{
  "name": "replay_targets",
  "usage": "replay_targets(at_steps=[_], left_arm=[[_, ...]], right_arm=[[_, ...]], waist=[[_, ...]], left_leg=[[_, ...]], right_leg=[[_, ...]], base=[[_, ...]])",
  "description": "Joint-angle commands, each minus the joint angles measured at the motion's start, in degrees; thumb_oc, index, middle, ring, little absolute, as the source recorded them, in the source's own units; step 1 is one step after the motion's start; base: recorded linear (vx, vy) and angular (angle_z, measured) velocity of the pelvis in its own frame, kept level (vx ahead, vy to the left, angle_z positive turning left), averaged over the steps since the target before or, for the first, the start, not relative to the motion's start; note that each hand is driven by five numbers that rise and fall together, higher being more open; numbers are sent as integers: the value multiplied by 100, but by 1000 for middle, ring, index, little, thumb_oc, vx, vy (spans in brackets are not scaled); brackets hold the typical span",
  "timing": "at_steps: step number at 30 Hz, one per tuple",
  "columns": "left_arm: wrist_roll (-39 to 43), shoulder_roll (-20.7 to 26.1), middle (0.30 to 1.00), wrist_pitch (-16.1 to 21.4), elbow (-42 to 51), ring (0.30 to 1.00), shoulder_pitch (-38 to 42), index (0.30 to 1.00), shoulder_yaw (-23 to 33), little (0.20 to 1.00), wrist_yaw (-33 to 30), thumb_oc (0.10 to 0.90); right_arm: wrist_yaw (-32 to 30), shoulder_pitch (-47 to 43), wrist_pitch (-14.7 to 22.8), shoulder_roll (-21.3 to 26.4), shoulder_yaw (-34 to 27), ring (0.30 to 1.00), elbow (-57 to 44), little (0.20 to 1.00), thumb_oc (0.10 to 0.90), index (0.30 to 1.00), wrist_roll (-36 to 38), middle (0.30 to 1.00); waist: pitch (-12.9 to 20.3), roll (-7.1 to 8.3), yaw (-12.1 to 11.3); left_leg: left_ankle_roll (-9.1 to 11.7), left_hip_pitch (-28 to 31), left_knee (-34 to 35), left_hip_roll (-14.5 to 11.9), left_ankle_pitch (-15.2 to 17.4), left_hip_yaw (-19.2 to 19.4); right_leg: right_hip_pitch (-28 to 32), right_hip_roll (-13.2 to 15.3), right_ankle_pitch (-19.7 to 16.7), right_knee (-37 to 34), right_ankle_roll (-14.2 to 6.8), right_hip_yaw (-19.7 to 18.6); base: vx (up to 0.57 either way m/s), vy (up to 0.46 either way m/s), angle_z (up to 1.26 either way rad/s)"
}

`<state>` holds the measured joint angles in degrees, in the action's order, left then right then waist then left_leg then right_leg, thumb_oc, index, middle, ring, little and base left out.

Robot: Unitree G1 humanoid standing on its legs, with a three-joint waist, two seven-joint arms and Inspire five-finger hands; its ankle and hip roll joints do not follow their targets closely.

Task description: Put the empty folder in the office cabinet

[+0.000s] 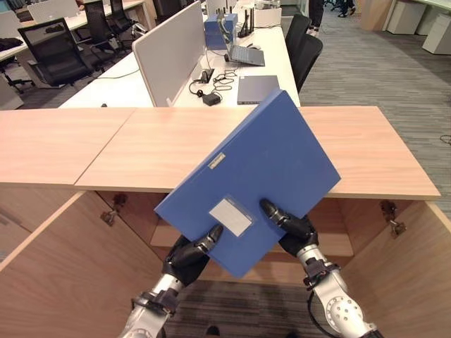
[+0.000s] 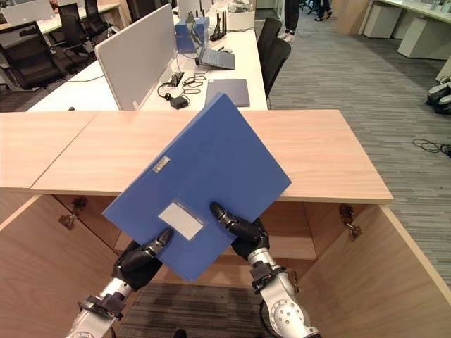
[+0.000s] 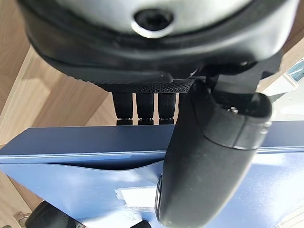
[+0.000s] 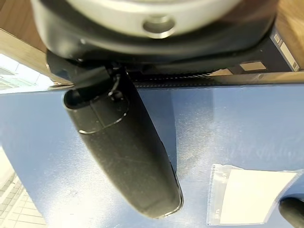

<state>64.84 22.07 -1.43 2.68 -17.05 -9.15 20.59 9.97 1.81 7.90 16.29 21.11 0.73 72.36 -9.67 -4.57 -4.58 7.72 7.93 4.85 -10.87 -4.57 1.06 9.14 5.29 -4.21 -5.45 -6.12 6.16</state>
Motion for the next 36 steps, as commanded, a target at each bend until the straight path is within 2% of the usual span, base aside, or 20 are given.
replay_targets(at_steps=[1,2,23,36], left_arm=[[-129,298,300,237,257,300,313,300,69,300,279,400],[-130,297,300,240,258,300,308,300,69,300,279,400],[-355,287,300,418,245,300,432,300,111,300,256,400],[-564,297,300,527,183,300,480,300,299,300,301,400]], right_arm=[[590,-1303,1075,-571,-967,382,-1018,382,455,382,197,382],[588,-1279,1069,-573,-964,300,-1013,300,400,300,192,300],[696,-1009,764,-428,-689,300,-887,300,400,300,114,300],[874,-579,333,24,-672,300,-686,300,400,300,-189,300]], waist=[[215,195,111],[219,208,116],[197,264,126],[189,321,146]], left_leg=[[289,-232,-99,-213,-157,-106],[300,-190,-85,-209,-101,-97],[296,-218,-84,-194,-113,-91],[308,-247,-73,-197,-133,-127]], right_leg=[[480,166,946,318,-221,101],[526,172,1001,302,-222,103],[500,179,974,305,-227,109],[466,171,966,309,-230,146]], base=[[0,0,0],[0,0,0],[-1,0,0],[1,-1,1]])
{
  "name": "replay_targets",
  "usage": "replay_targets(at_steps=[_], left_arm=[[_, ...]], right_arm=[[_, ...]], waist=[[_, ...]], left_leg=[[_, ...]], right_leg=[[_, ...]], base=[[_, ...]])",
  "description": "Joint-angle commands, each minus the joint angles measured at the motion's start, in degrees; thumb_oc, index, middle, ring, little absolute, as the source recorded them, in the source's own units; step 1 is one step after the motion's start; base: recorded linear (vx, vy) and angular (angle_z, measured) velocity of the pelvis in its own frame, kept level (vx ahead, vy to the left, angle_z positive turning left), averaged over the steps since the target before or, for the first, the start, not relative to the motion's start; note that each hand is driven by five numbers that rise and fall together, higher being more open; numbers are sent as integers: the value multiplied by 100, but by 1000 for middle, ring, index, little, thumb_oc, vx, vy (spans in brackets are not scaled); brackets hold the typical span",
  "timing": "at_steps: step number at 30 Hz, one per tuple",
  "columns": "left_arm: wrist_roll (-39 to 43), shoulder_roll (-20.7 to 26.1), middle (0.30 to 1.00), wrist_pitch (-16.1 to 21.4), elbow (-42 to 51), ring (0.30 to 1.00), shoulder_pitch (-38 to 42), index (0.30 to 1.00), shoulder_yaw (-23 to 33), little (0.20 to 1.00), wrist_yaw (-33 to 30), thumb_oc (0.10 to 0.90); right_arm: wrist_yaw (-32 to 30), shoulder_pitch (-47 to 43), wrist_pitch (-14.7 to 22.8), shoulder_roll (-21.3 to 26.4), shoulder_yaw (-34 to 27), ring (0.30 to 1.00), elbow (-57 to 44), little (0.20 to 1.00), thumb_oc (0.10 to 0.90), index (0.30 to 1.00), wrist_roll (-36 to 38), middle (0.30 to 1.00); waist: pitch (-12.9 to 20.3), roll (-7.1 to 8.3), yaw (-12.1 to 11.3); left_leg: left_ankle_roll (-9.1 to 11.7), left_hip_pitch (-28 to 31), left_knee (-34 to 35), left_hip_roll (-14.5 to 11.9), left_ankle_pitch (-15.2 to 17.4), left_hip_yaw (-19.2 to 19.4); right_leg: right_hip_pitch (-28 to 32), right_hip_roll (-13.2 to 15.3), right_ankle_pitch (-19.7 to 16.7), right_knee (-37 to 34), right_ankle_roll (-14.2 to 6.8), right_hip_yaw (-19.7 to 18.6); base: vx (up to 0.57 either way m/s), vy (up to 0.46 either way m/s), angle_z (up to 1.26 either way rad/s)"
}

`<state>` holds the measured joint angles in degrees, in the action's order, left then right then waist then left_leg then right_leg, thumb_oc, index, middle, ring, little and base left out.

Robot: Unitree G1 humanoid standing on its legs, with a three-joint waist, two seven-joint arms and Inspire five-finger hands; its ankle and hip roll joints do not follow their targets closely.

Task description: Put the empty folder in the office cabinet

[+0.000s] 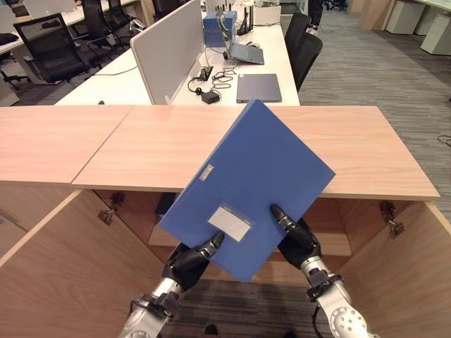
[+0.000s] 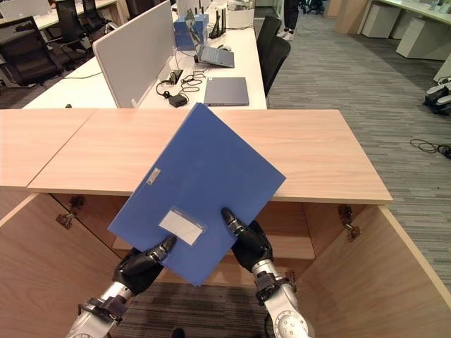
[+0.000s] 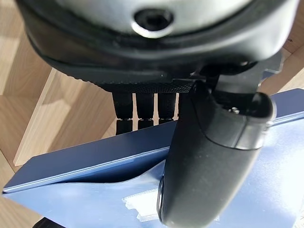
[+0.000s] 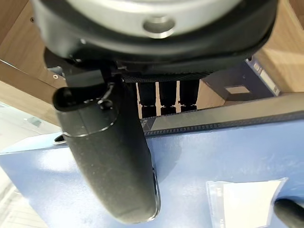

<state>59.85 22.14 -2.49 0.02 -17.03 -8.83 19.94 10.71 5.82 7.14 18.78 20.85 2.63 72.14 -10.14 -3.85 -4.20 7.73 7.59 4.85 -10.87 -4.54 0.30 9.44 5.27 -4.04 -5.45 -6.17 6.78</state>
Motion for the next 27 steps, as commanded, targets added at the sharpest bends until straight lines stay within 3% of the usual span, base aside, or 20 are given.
replay_targets(at_steps=[1,7,14,15,16,17,23,27], left_arm=[[-76,284,300,638,448,300,473,300,282,300,375,400],[-203,314,300,638,432,300,430,300,406,300,489,400],[-293,376,300,631,419,300,376,300,471,300,575,400],[-294,384,380,632,427,380,377,380,482,380,573,453],[-294,390,604,638,420,604,375,604,495,604,565,602],[-316,396,900,647,414,900,380,900,494,900,551,800],[-485,409,900,740,326,900,365,900,617,900,507,800],[-1087,543,900,852,60,900,312,900,758,900,423,800]], right_arm=[[818,-946,385,-195,-658,300,-869,300,400,300,-194,300],[953,-714,144,41,-746,300,-838,300,400,300,-413,300],[996,-640,107,129,-858,300,-869,300,400,300,-499,300],[996,-643,100,123,-864,300,-860,300,400,300,-500,300],[995,-648,105,118,-868,300,-856,300,400,300,-498,300],[994,-653,115,113,-875,300,-855,300,400,300,-501,300],[991,-697,125,117,-904,300,-899,300,400,300,-562,300],[1011,-727,168,179,-1020,300,-1152,300,400,300,-730,300]], waist=[[237,252,107],[237,272,105],[241,278,105],[243,277,107],[245,277,107],[248,278,107],[253,272,106],[254,246,90]], left_leg=[[307,-214,-71,-197,-137,-49],[314,-239,-68,-205,-152,-59],[317,-243,-69,-209,-153,-76],[317,-241,-70,-209,-152,-78],[318,-242,-70,-210,-151,-76],[319,-240,-69,-210,-151,-73],[323,-244,-73,-213,-154,-69],[319,-305,-79,-214,-219,-70]], right_leg=[[438,173,950,309,-226,88],[441,161,966,318,-227,101],[443,159,974,329,-233,104],[442,158,976,332,-232,104],[439,161,975,334,-230,105],[441,161,975,333,-229,107],[433,159,972,334,-225,106],[382,150,908,336,-222,106]], base=[[4,-7,7],[5,-9,5],[0,0,0],[0,0,0],[0,0,0],[0,0,0],[0,0,0],[-21,1,0]])
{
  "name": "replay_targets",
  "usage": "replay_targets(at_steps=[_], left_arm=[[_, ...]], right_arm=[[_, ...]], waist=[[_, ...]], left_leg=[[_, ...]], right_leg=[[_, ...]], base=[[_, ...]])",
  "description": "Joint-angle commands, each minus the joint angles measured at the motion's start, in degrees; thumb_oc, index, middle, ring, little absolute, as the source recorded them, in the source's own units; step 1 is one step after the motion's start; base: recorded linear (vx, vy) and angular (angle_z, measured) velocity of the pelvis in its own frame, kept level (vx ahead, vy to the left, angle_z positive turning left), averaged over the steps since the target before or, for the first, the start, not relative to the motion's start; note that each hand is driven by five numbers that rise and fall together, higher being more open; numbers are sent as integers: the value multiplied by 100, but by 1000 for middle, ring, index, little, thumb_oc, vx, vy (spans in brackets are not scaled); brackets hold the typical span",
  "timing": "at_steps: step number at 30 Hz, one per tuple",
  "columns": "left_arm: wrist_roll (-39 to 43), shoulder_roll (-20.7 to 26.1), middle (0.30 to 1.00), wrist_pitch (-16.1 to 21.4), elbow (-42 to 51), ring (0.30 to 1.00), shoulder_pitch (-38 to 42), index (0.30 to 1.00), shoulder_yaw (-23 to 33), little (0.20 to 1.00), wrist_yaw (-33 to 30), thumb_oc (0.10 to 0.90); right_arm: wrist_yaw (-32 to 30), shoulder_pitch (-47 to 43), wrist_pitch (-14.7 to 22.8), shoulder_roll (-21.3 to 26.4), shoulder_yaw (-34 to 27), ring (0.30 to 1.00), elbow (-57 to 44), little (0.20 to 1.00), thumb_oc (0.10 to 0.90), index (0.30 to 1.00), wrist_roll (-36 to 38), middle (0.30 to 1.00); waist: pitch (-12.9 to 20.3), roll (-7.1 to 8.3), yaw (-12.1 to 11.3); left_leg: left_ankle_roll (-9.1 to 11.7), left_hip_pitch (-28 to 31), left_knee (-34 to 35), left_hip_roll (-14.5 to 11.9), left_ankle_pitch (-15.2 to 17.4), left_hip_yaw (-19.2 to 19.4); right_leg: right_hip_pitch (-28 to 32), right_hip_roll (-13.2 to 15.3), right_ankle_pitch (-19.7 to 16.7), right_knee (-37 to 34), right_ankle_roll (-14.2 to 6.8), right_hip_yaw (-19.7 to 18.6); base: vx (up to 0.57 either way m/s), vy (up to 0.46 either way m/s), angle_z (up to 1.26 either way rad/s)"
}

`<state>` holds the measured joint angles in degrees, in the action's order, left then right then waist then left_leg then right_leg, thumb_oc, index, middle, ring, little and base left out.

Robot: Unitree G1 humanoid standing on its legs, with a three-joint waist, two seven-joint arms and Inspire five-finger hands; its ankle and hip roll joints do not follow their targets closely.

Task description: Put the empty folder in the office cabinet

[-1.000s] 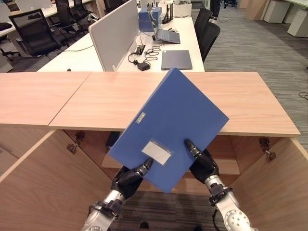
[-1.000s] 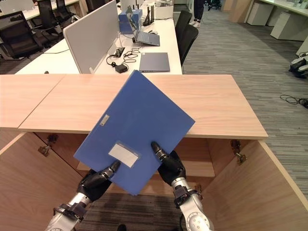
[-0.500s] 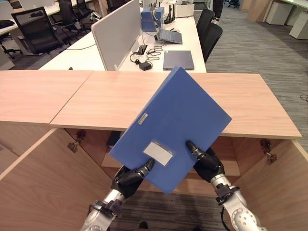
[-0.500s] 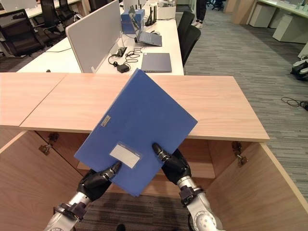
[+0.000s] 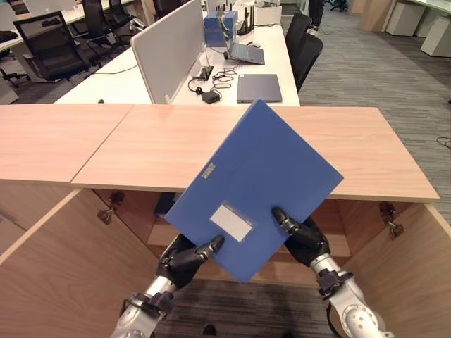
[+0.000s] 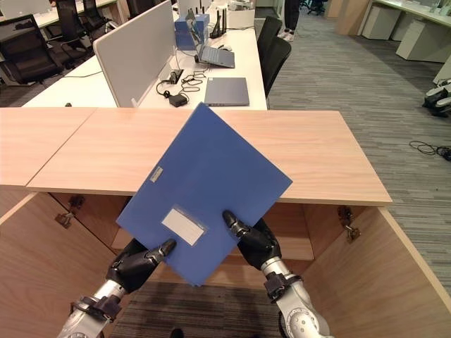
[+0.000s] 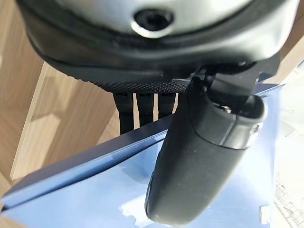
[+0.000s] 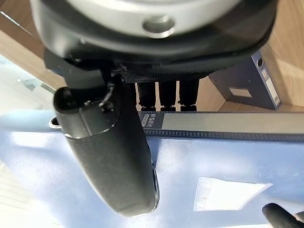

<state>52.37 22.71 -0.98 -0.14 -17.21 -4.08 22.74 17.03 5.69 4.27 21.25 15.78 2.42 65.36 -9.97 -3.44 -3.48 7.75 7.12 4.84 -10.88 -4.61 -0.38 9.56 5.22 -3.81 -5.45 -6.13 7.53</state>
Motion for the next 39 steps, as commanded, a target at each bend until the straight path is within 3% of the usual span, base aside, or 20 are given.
replay_targets(at_steps=[1,5,9,14,23,33,39], left_arm=[[-615,516,900,764,-113,900,310,900,301,900,114,800],[-1619,647,900,762,-946,900,236,900,262,900,-123,800],[-3080,621,900,745,-2448,900,264,900,122,900,-367,800],[-3766,438,900,785,-3452,900,349,900,68,900,-516,800],[-5116,-68,900,869,-5537,900,810,900,6,900,-822,800],[-5381,-317,900,757,-6278,900,875,900,-75,900,-959,800],[-5627,-316,900,695,-6556,900,895,900,-66,900,-1012,800]], right_arm=[[360,-741,473,-34,-573,300,-1232,300,400,300,-146,300],[284,-853,522,88,-689,300,-1454,300,400,300,-454,300],[300,-996,498,174,-660,300,-1652,300,400,300,-573,300],[422,-1055,410,334,-581,300,-1835,300,400,300,-585,300],[809,-1023,170,1547,-804,300,-2254,300,400,300,-2046,300],[834,-917,-4,1808,-497,300,-1502,300,400,300,-2679,300],[857,-890,99,2488,-43,300,-608,300,400,300,-4480,300]], waist=[[243,200,11],[245,175,15],[255,160,26],[254,160,45],[269,206,127],[269,196,111],[243,206,67]], left_leg=[[321,-266,-76,-215,-215,3],[320,-272,-79,-229,-220,31],[308,-269,-83,-235,-211,74],[308,-291,-91,-245,-207,117],[321,-305,-89,-263,-181,162],[314,-321,-94,-277,-184,158],[313,-350,-105,-277,-186,83]], right_leg=[[366,155,881,327,-228,28],[340,159,870,336,-232,33],[301,171,854,335,-234,-2],[249,180,834,325,-238,-35],[205,179,823,323,-255,-47],[187,178,832,339,-251,-28],[206,179,870,367,-254,43]], base=[[0,0,0],[-25,0,0],[0,0,0],[-7,2,-2],[-8,1,-3],[3,3,-1],[0,0,0]])
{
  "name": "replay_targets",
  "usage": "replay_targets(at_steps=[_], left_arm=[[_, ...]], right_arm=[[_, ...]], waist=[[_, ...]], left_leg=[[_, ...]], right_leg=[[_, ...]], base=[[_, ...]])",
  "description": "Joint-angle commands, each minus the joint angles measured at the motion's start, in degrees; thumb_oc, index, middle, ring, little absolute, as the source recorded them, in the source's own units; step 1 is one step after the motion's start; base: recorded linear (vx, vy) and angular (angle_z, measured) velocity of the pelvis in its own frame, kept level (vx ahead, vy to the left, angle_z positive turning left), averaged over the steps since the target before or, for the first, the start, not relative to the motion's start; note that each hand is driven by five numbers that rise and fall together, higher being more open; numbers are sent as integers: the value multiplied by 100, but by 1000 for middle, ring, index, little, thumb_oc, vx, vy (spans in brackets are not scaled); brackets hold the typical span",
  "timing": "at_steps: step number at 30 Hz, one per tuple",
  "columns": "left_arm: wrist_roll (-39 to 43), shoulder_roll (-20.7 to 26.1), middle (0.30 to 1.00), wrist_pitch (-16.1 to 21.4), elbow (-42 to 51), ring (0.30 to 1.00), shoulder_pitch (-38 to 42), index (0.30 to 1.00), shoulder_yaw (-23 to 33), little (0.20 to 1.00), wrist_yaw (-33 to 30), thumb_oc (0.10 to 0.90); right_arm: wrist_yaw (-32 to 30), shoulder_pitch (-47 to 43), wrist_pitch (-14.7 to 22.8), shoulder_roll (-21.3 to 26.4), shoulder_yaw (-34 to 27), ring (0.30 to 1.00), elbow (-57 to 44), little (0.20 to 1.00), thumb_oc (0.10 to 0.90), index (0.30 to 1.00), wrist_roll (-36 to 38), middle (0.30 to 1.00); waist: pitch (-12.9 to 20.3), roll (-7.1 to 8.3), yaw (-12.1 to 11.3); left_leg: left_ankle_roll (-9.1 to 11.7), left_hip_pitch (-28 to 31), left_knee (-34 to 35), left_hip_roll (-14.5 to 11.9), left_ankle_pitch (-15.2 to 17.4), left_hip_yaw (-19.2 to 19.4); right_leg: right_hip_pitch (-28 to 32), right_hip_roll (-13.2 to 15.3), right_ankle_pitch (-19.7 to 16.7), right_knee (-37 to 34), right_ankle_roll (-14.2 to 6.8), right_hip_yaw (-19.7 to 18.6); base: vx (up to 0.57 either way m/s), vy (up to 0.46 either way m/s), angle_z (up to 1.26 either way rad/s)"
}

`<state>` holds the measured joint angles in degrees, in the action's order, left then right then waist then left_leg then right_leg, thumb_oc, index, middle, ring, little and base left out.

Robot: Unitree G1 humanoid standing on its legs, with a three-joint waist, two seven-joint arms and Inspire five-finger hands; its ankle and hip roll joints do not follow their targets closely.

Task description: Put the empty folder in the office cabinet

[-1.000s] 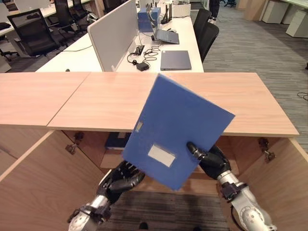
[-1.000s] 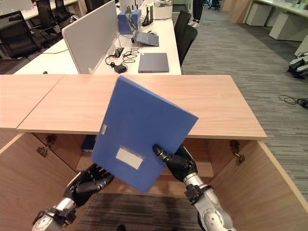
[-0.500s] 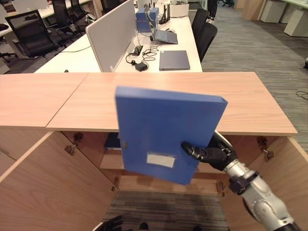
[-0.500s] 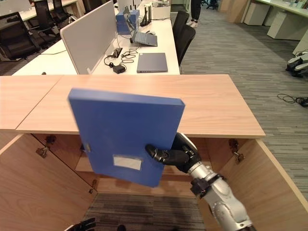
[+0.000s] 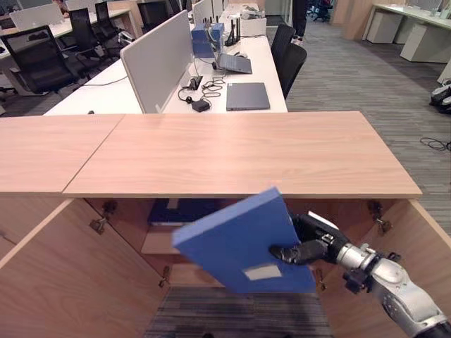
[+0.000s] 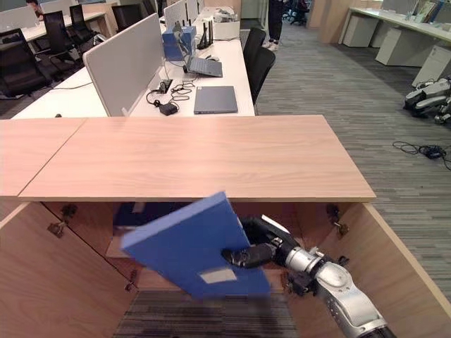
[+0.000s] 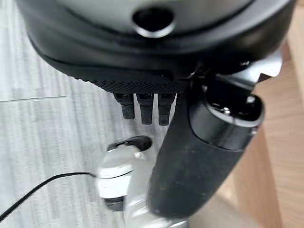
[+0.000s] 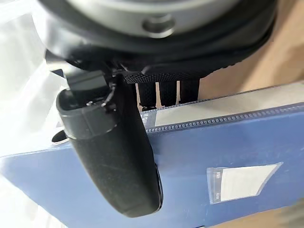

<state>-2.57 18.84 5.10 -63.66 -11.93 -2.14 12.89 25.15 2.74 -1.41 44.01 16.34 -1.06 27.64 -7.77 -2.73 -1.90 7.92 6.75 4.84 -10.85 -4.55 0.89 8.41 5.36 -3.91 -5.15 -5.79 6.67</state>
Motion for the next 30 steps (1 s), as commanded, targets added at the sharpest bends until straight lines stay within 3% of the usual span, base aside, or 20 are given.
replay_targets(at_steps=[1,7,9,10,12,13,14,17,22,26,30], left_arm=[[-133,69,900,88,-205,900,367,900,-257,900,-29,800],[-114,76,900,106,-172,900,440,900,-500,900,-51,800],[-82,79,900,91,-164,900,475,900,-553,900,-91,800],[-65,86,900,101,-99,900,491,900,-660,900,-138,800],[-61,103,900,95,-45,900,482,900,-691,900,-146,800],[-38,97,900,73,-36,900,484,900,-757,900,-172,800],[-37,102,900,73,-35,900,484,900,-756,900,-172,800],[17,73,900,38,-27,900,488,900,-850,900,-251,800],[207,68,900,-9,11,900,454,900,-868,900,-401,800],[335,22,900,-43,-6,900,432,900,-915,900,-555,800],[377,9,900,-37,47,900,402,900,-952,900,-653,800]], right_arm=[[44,-603,673,210,-90,300,-250,300,400,300,-712,300],[-222,-757,606,-198,334,300,998,300,400,300,-1093,300],[-332,-784,545,-561,396,300,1467,300,400,300,-916,300],[-456,-789,503,-978,407,300,1904,300,400,300,-603,300],[-500,-791,492,-1153,412,300,2095,300,400,300,-472,300],[-588,-793,424,-1517,445,300,2453,300,400,300,-88,300],[-588,-800,431,-1523,449,300,2465,300,400,300,-85,300],[-728,-784,388,-2123,382,300,3030,300,400,300,805,300],[-1074,-801,491,-2736,112,300,3501,300,400,300,2003,300],[-1307,-939,758,-3303,-490,300,3724,300,400,300,3494,300],[-1495,-1054,962,-3555,-802,300,3952,300,400,300,4067,300]], waist=[[21,135,-86],[13,112,-154],[1,109,-180],[0,106,-202],[-13,114,-218],[-16,106,-247],[-17,111,-246],[-26,104,-282],[-62,90,-331],[-88,70,-336],[-91,57,-347]], left_leg=[[296,-313,-105,-280,-192,-47],[284,-353,-108,-251,-199,-125],[276,-349,-109,-236,-199,-159],[282,-316,-95,-226,-144,-170],[280,-308,-94,-221,-142,-186],[278,-309,-91,-212,-141,-213],[278,-309,-91,-211,-140,-214],[276,-316,-81,-193,-139,-239],[282,-348,-70,-183,-149,-248],[284,-374,-57,-172,-154,-240],[284,-368,-51,-163,-137,-235]], right_leg=[[322,164,881,338,-288,131],[358,168,907,353,-276,203],[373,171,921,366,-272,230],[417,175,978,361,-268,261],[433,176,986,365,-266,275],[437,180,996,375,-259,302],[438,180,997,376,-259,303],[452,183,991,353,-258,341],[429,186,956,297,-262,352],[418,169,958,283,-266,345],[423,174,965,281,-271,333]], base=[[6,5,4],[12,4,9],[29,6,5],[18,7,5],[34,4,6],[12,10,7],[5,13,8],[1,19,10],[2,16,5],[10,21,8],[0,0,0]])
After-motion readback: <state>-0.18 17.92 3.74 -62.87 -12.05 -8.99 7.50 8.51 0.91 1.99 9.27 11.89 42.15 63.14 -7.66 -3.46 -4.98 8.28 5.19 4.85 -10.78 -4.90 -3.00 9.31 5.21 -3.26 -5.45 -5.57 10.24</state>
